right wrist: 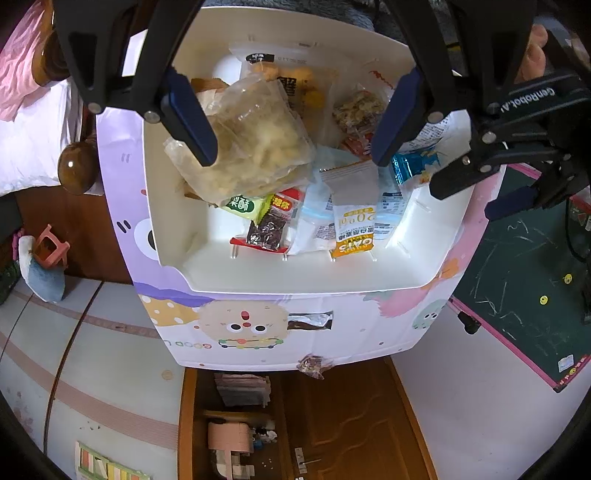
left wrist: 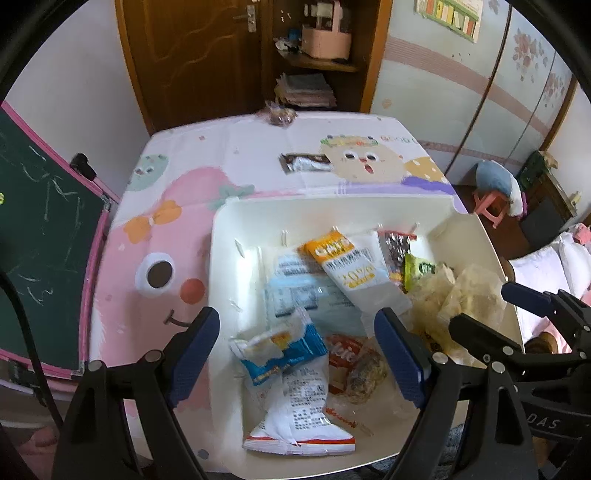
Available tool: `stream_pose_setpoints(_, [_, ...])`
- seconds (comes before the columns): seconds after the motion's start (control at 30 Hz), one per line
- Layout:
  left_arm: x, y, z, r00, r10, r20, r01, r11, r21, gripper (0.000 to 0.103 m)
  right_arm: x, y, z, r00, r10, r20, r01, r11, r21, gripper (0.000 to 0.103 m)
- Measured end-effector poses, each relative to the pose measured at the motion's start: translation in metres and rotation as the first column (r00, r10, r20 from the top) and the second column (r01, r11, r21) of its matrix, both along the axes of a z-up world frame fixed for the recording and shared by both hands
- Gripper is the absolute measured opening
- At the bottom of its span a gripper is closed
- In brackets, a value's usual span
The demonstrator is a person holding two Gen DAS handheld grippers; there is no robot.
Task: Organize snacks
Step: 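Move both tools back toward the last two snacks on the tablecloth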
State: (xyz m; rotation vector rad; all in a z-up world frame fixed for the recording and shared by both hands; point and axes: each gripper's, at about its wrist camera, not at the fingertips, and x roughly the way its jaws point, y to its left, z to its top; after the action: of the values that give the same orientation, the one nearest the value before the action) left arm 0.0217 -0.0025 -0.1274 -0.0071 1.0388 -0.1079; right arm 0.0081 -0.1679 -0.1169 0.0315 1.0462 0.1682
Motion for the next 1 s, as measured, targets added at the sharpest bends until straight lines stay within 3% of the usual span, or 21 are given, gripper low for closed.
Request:
stream_pose_setpoints(0.27, [0.002, 0.010, 0.056, 0.987, -0.001, 0.163, -0.012, 0.997, 0.076, 0.085, 0.005, -0.008, 0.038, 0.995, 0.031, 0.097, -0.029, 0.999, -0.020, 0.086])
stream_pose_setpoints(0.47, [0.011, 0.009, 0.134, 0.947, -0.070, 0.313, 0.027, 0.990, 0.139, 0.088, 0.025, -0.022, 0.100, 0.977, 0.088, 0.192, -0.092, 0.996, 0.012, 0.085])
stream_pose_setpoints(0.57, [0.025, 0.007, 0.172, 0.933, -0.096, 0.346, 0.043, 0.986, 0.158, 0.091, 0.040, -0.026, 0.144, 0.952, 0.100, 0.289, -0.087, 0.995, -0.057, 0.085])
stream_pose_setpoints(0.67, [0.049, 0.006, 0.213, 0.923, -0.126, 0.363, 0.070, 0.984, 0.164, 0.091, 0.065, -0.032, 0.194, 0.918, 0.125, 0.376, -0.087, 0.989, -0.116, 0.085])
stream_pose_setpoints(0.8, [0.088, 0.004, 0.258, 0.907, -0.151, 0.393, 0.068, 0.974, 0.218, 0.091, 0.112, -0.035, 0.237, 0.901, 0.134, 0.413, -0.080, 0.986, -0.144, 0.085])
stream_pose_setpoints(0.9, [0.124, 0.001, 0.280, 0.898, -0.161, 0.410, 0.053, 0.964, 0.262, 0.094, 0.153, -0.035, 0.253, 0.901, 0.124, 0.415, -0.061, 0.985, -0.162, 0.085])
stream_pose_setpoints(1.0, [0.162, 0.000, 0.285, 0.906, -0.161, 0.392, 0.060, 0.965, 0.257, 0.094, 0.195, -0.035, 0.258, 0.907, 0.094, 0.410, -0.032, 0.987, -0.155, 0.085])
